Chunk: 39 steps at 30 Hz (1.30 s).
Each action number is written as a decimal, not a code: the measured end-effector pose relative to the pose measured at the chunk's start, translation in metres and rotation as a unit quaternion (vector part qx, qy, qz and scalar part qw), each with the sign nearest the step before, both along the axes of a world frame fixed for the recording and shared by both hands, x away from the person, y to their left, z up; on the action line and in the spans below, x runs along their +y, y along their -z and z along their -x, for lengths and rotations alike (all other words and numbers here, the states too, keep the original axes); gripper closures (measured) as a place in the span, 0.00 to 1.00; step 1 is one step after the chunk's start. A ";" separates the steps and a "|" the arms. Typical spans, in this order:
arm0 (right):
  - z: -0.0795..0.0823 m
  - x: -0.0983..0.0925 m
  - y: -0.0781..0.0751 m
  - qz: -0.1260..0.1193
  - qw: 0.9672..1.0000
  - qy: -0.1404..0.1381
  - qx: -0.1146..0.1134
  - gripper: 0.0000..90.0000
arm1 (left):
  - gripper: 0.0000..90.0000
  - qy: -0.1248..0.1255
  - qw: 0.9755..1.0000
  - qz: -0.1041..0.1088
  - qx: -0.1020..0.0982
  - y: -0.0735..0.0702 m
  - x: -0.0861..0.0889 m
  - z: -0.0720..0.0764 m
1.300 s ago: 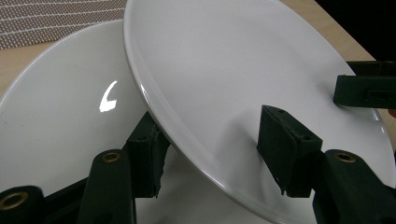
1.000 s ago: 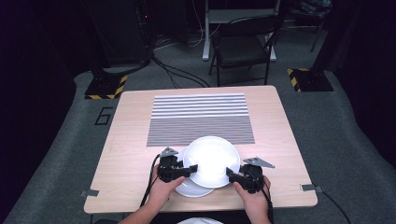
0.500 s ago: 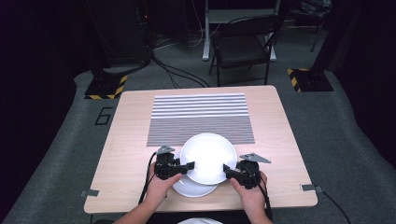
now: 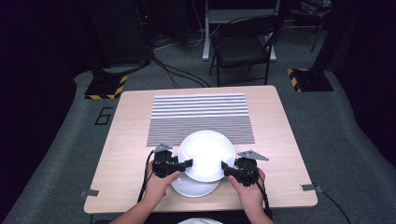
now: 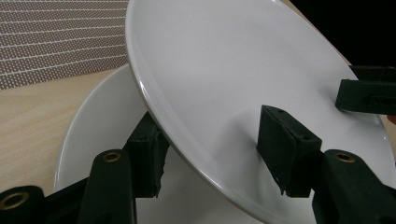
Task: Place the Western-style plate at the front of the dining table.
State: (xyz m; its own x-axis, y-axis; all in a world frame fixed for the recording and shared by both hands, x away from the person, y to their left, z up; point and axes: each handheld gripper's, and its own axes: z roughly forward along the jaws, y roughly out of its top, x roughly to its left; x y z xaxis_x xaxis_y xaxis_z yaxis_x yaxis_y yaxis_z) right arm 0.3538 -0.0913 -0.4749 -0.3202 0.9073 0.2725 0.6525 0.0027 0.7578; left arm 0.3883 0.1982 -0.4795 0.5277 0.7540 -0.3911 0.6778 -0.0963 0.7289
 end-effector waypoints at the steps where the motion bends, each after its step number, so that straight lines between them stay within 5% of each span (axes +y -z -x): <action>1: 0.000 0.000 -0.001 0.000 1.000 -0.002 -0.001 0.49 | 0.49 -0.001 1.000 0.002 0.000 0.000 0.000 0.000; 39: -0.027 0.011 -0.010 0.000 1.000 -0.011 -0.017 0.49 | 0.49 -0.014 1.000 0.015 -0.003 -0.006 0.014 -0.026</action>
State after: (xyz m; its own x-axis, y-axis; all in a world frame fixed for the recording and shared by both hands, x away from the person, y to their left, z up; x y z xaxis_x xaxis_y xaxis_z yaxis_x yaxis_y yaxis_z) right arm 0.3805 -0.0800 -0.4650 -0.3486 0.9004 0.2604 0.6262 0.0169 0.7795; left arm 0.4146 0.2118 -0.4732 0.5085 0.7568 -0.4107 0.6763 -0.0558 0.7345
